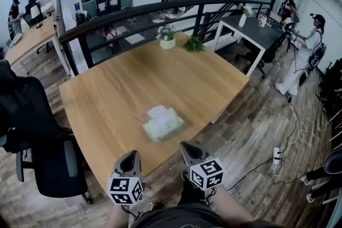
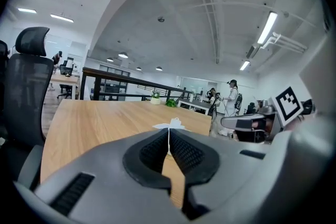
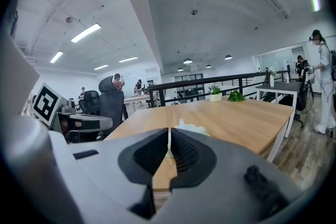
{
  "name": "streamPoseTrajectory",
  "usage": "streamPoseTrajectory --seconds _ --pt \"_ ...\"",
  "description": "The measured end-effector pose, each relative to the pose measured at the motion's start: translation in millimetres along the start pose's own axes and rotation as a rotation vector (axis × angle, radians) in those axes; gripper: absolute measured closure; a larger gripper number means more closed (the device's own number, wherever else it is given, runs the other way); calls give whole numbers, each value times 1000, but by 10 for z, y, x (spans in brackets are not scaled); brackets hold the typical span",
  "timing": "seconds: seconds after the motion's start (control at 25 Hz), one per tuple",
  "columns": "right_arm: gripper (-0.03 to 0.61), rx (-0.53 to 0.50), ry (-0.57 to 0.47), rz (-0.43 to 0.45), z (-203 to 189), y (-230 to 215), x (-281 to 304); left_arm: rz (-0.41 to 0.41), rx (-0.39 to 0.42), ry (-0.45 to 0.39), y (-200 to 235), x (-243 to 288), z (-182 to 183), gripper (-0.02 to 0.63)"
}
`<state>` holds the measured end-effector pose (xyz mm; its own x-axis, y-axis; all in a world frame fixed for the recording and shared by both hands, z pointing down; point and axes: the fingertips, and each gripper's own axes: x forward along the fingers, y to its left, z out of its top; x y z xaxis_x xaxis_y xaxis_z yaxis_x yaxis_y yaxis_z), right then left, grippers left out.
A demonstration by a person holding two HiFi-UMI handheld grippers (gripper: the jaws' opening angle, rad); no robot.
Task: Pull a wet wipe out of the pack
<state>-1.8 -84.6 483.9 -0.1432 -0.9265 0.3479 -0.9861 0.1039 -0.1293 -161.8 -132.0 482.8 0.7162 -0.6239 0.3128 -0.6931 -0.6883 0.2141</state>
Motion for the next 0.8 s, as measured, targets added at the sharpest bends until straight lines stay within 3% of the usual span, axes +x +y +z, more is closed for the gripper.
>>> streamPoseTrajectory --seconds 0.8 --pt "551 -56 48 239 387 -950 1020 194 -29 3 -122 1043 261 598"
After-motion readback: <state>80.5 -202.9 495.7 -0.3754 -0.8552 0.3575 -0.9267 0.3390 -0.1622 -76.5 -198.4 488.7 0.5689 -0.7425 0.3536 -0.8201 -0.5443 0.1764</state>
